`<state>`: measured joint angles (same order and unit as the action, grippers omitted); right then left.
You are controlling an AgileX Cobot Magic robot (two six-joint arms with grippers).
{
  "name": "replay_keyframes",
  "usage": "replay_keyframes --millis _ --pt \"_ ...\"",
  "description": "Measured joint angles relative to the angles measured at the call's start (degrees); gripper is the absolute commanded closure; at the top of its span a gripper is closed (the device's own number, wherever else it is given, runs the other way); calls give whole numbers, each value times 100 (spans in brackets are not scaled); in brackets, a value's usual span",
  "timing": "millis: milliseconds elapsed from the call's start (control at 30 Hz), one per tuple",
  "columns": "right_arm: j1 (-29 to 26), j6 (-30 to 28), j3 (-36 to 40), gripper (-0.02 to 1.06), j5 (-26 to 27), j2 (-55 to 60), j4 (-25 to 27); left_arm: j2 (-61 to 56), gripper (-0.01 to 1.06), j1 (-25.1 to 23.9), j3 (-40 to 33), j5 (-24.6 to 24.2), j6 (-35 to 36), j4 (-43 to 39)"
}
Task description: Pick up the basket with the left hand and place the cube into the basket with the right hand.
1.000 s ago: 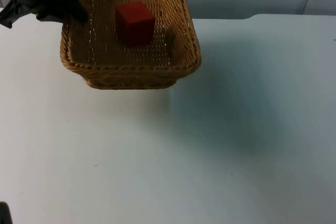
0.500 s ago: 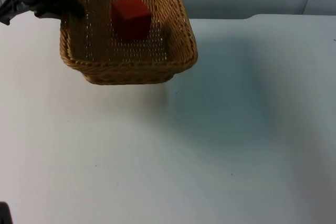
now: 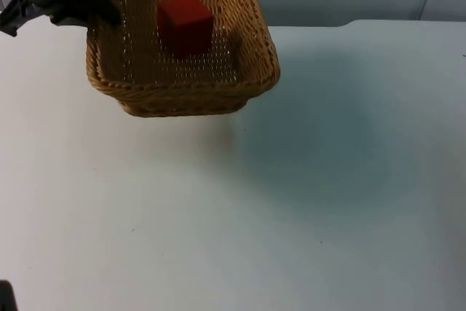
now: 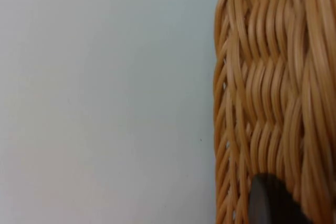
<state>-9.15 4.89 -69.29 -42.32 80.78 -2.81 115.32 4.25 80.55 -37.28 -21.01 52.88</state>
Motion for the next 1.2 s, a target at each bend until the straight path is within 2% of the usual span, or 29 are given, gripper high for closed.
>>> replay_keyframes --millis 167,333,500,700,833,1067,1133,1200 --pt "-10 -35 33 105 25 -186 0 0 105 127 0 -622 -286 2" --pt "-10 -47 33 105 25 -312 0 112 105 488 0 -858 -765 -73" --pt "-10 -104 41 105 25 -442 0 499 105 849 0 -841 -680 -73" --pt "-10 -175 41 105 -2 -572 0 993 105 907 -21 -650 -740 458" --pt "-10 -227 41 105 -33 -673 0 1309 105 907 -33 -379 -1172 1216" --pt "-10 -305 41 105 -59 -747 0 1413 105 907 -33 -165 -1335 1410" --pt "-10 -319 41 105 -67 -760 0 1421 97 907 -33 -94 -1351 1333" --pt "-10 -319 41 105 -80 -760 0 1421 80 907 -33 -78 -1351 1301"
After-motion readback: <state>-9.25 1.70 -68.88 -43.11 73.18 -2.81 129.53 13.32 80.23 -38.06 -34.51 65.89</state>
